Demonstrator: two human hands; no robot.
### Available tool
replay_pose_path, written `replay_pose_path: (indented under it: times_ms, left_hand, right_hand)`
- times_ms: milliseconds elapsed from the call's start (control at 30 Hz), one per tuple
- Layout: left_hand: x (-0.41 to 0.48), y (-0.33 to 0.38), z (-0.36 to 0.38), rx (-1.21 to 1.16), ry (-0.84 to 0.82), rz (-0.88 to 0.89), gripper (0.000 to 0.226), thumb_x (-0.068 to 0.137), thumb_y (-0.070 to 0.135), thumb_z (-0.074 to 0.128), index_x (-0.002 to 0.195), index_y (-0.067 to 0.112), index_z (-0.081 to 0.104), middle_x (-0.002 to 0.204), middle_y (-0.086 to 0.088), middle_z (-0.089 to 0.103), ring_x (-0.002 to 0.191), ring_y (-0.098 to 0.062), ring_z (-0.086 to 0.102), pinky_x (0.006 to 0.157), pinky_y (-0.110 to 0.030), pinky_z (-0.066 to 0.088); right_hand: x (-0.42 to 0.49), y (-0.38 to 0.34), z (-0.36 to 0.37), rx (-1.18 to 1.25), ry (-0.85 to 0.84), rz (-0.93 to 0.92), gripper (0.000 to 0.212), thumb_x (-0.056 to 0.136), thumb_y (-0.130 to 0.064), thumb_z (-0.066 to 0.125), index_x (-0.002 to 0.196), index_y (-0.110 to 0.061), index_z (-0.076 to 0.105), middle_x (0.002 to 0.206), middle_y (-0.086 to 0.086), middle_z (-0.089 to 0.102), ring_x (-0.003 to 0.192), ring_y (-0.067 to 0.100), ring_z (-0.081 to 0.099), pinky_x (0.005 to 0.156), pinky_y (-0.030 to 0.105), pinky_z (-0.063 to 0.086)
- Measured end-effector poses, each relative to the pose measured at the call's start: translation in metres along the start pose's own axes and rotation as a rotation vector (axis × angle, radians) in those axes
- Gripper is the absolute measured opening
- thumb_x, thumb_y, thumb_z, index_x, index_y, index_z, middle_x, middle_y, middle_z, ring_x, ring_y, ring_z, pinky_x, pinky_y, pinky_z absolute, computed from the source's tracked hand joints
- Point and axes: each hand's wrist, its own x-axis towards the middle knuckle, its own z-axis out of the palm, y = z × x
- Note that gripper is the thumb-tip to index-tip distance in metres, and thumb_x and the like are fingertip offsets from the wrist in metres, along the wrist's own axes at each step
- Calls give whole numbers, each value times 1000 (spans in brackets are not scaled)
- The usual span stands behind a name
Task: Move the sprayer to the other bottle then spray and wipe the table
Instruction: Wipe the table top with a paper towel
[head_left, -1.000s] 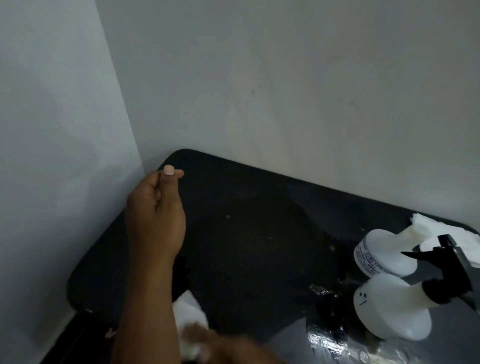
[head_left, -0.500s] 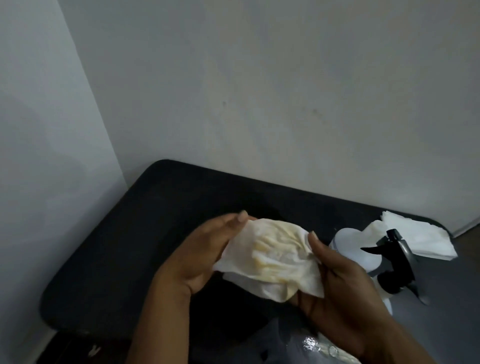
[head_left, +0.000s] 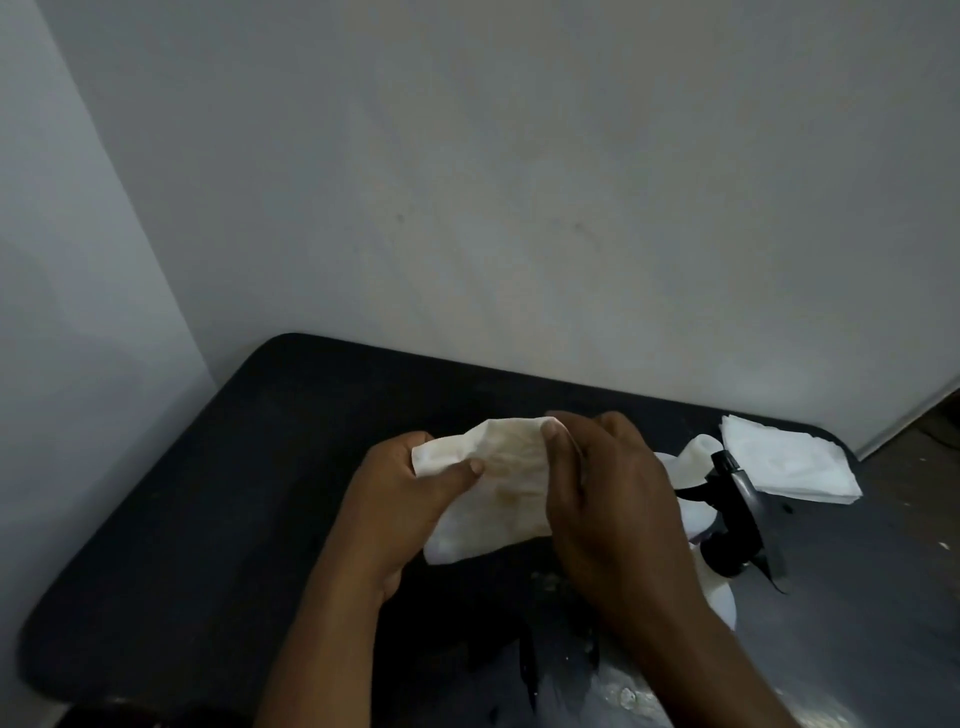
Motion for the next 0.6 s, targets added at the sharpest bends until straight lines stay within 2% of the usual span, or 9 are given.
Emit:
replay_pose_path:
  times_ms: [67,133,200,267,333,367,433,500,600]
  left_hand:
    - [-5,5,5,-27,-5,-16,14,75,28,77,81,16,72,80,-8,75,79,-25,72,72,-43,57]
    - [-10,11,7,-115,-56,-39,21,66,39,78,81,23,75,83,-5,76,85,-24,72,79,-45,57]
    - [-12,13,7,-176,-84,-40,15,74,37,73,85,28,76,90,-4,77,93,-24,70,86,-49,54]
    - [-12,12,7,-236,-83,-54,17,85,31,66,99,30,75,101,-3,76,102,-24,68,92,-50,51]
    - [-11,11,6,-355,-97,-92,32,82,37,64,110,24,72,105,-7,75,102,-25,69,89,-46,53]
    - [-11,12,5,-431,-138,-106,39,80,40,63,113,21,71,104,-9,75,98,-26,71,84,-43,55]
    - [-12,17,4,-552,-253,-91,43,84,43,63,117,16,69,102,-14,74,92,-27,71,78,-42,55]
    - [-13,18,4,-581,-294,-58,44,77,40,70,113,15,71,104,-18,72,93,-30,70,79,-44,56]
    - [-13,15,8,-526,-272,-7,37,71,25,74,106,14,73,109,-22,71,98,-35,70,79,-47,58]
  right_hand:
    - [-1,-7,4,45,37,-31,28,96,-34,48,112,-24,67,93,-11,61,76,-1,55,62,4,34]
    - [-4,-15,7,146,30,-54,24,93,-26,60,114,-19,68,98,-10,67,83,-3,55,68,1,39]
    - [-8,-20,9,206,5,-86,25,91,-21,65,115,-19,68,102,-11,69,84,-8,55,77,-1,42]
    - [-10,-23,8,264,-29,-100,31,91,-22,64,122,-20,64,102,-19,63,82,-13,56,82,-2,41]
    - [-11,-23,4,334,-90,-129,33,94,-22,60,127,-23,59,96,-25,61,86,-11,61,75,3,48]
    - [-11,-21,2,392,-122,-139,33,96,-20,56,128,-23,57,93,-23,65,88,-7,63,71,7,50]
    - [-11,-16,-3,556,-168,-120,34,97,-16,50,130,-22,54,96,-14,71,90,0,68,74,15,55]
    - [-11,-13,-7,658,-186,-99,37,96,-9,52,130,-25,54,103,-9,72,93,6,71,78,23,58]
    - [-12,-8,-13,649,-58,-64,42,87,-9,68,113,-40,59,95,-8,72,85,4,70,69,16,57]
